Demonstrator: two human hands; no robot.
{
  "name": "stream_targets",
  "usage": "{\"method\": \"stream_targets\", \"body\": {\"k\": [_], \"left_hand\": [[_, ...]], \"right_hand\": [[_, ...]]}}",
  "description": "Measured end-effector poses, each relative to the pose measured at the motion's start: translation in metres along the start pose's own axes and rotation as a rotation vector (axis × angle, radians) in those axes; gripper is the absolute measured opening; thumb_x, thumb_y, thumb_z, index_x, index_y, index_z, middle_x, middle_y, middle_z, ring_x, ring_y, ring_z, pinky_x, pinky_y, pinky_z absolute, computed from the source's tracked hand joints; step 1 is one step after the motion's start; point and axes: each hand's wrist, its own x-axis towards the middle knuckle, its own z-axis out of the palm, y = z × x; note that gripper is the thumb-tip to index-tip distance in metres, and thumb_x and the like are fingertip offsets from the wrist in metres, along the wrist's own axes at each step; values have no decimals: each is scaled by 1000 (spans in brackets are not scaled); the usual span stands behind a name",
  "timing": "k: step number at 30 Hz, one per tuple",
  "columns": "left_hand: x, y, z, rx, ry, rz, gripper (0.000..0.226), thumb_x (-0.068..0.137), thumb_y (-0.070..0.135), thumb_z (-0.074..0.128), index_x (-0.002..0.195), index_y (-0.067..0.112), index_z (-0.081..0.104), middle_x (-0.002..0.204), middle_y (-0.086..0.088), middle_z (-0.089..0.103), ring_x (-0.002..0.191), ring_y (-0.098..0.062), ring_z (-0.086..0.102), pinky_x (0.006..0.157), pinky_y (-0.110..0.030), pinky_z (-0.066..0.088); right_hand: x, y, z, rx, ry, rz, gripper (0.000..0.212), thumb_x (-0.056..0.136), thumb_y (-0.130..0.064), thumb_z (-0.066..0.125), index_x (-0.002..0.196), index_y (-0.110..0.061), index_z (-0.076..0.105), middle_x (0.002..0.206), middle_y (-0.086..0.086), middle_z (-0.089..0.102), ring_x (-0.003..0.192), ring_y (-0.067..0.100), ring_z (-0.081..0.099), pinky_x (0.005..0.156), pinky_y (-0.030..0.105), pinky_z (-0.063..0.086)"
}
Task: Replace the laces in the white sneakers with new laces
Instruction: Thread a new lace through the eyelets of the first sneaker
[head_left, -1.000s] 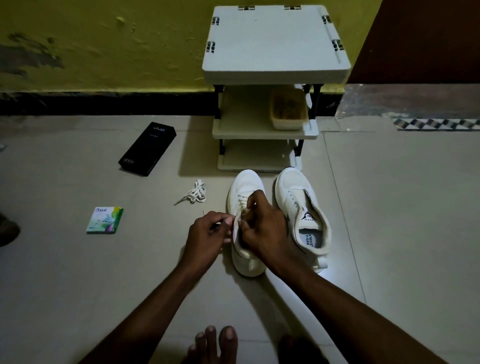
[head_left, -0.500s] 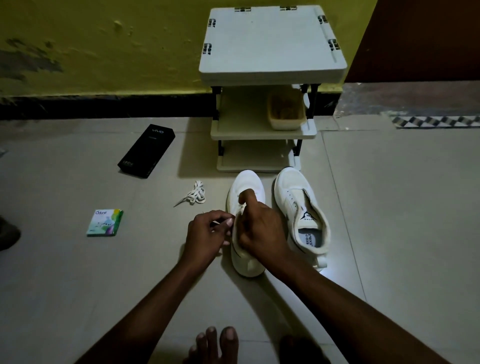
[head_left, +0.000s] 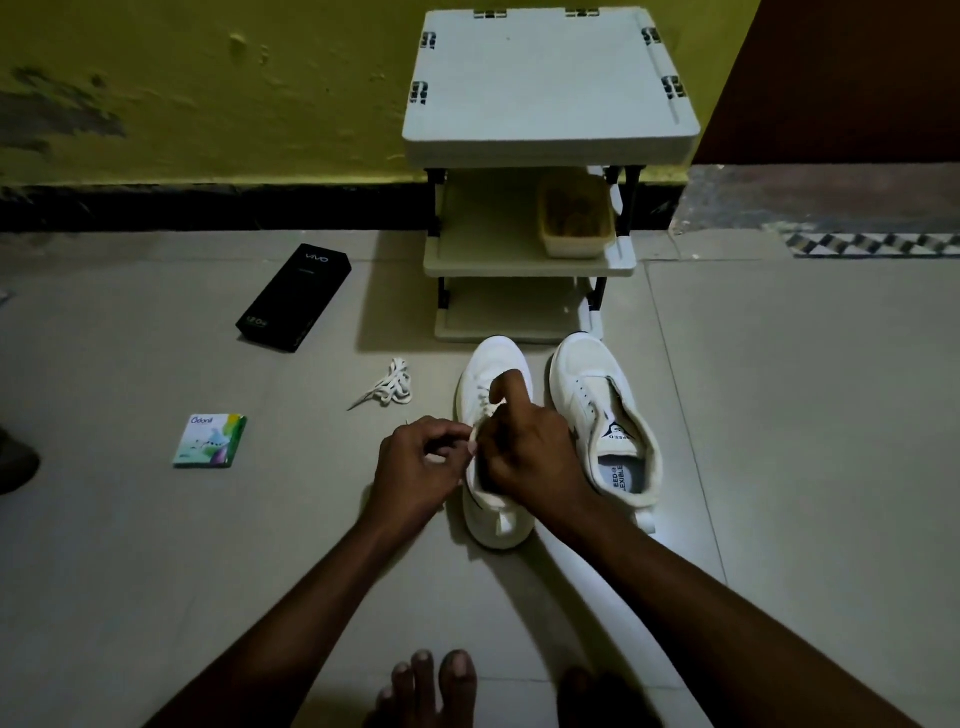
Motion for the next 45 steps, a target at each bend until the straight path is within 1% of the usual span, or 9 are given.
{"method": "stream_targets", "body": {"k": [6,11,16,19,22,28,38,42,45], "left_hand": [[5,4,0,115,4,-26,18,79,9,72,92,21,76,76,7,73,72,-5,70,76,-31,59],[7,1,0,28,-38,-34,13,83,8,75,93,15,78,71,8,72,71,-10,71,75,-32,59],[4,-1,-5,-27,-62,-24,26,86,-8,64,102,8,78,91,-1,77,87,-10,73,84,-25,58],[3,-1,-6,-73,-53,-21,20,89,-3,67,102,7,78,93,-1,77,88,-10,73,81,-20,56],[3,-1,-4,-71,-35,-25,16,88,0,72,98,11,79,87,2,77,79,-4,70,76,-17,54],[2,3,0,-55,-1,-87,17,86,0,68,94,11,79,85,1,77,81,-11,72,77,-23,57],[-1,5,3,-9,56,-64,10,82,6,77,89,13,80,74,3,75,71,-8,71,69,-17,55],[3,6,0,60,-21,-21,22,79,1,72,92,16,79,78,7,75,77,-5,70,71,-19,55],[4,5,-1,74,-52,-13,24,81,2,70,96,19,79,82,9,75,80,-5,70,73,-21,56]], "right_hand": [[5,-1,-3,-93,-72,-139,48,76,-14,66,108,-18,30,72,9,62,64,39,61,51,30,30],[1,3,-1,110,-8,37,47,78,-21,65,99,-28,23,68,7,61,58,35,59,46,36,39],[12,-1,-3,-225,-59,-373,57,68,-7,75,102,-16,30,66,12,59,51,34,54,48,25,19],[11,0,-3,-86,-63,-216,56,73,-7,70,104,-19,26,64,6,56,53,33,54,42,26,15],[11,0,-2,136,-40,54,50,74,-13,64,100,-28,23,67,1,57,60,30,57,45,33,38],[10,-2,-4,-182,-114,-211,56,77,-15,65,109,-21,20,73,11,65,60,41,58,48,29,16],[5,2,-2,23,-6,-9,47,75,-17,64,101,-24,26,62,5,57,53,35,54,43,31,27],[10,-5,-7,-237,-89,-310,68,62,-10,81,109,-13,32,57,8,59,42,33,53,47,18,1],[14,-8,-11,-195,-132,-307,61,65,-9,80,107,-11,37,57,8,60,44,32,53,43,19,3]]}}
